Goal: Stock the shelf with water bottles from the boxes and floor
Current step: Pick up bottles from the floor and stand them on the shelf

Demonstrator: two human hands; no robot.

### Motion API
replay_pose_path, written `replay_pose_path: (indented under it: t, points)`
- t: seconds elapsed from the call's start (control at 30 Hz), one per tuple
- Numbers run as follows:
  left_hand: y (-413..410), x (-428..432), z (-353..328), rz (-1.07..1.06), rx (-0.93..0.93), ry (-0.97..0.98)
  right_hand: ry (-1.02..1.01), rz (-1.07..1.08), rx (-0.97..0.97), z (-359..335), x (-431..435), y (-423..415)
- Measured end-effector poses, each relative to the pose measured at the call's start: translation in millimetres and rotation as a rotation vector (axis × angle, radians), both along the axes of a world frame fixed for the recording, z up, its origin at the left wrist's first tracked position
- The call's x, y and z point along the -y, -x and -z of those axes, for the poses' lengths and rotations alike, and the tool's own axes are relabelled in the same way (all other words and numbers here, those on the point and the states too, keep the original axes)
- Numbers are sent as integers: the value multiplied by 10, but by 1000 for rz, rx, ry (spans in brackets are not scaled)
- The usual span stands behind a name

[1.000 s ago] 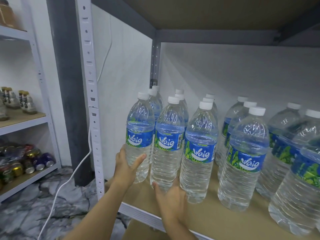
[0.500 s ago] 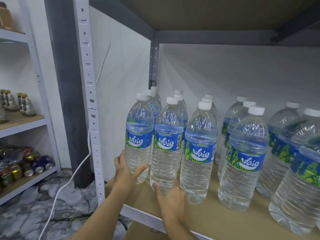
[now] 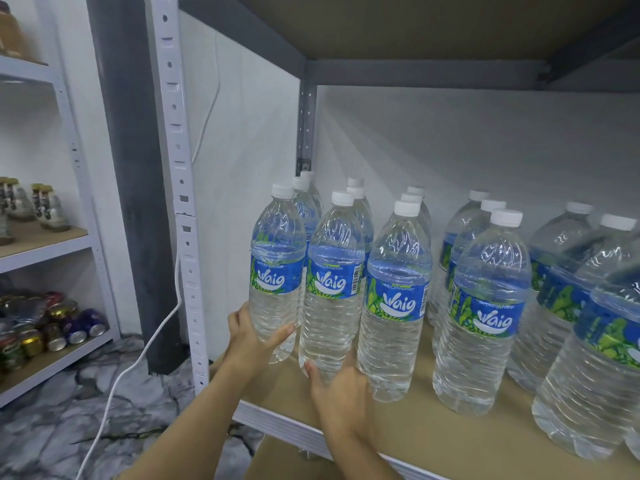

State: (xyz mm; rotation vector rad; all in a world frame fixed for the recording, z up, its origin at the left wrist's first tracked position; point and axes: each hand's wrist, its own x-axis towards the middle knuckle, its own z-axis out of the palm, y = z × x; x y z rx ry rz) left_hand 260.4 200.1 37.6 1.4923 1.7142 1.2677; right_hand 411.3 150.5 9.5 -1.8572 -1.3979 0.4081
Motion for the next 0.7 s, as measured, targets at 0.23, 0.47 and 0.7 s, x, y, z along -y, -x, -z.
replay_pose_path:
  t: [0.23, 0.47, 0.7]
  points:
    - [17, 7, 1, 32, -1, 25, -14, 6, -10, -7, 1, 10]
    - [-3, 14, -5, 34, 19, 59, -18, -3, -20, -22, 6, -9]
    - [-147, 191, 103, 25, -3, 338, 15, -11, 9, -79, 58, -6]
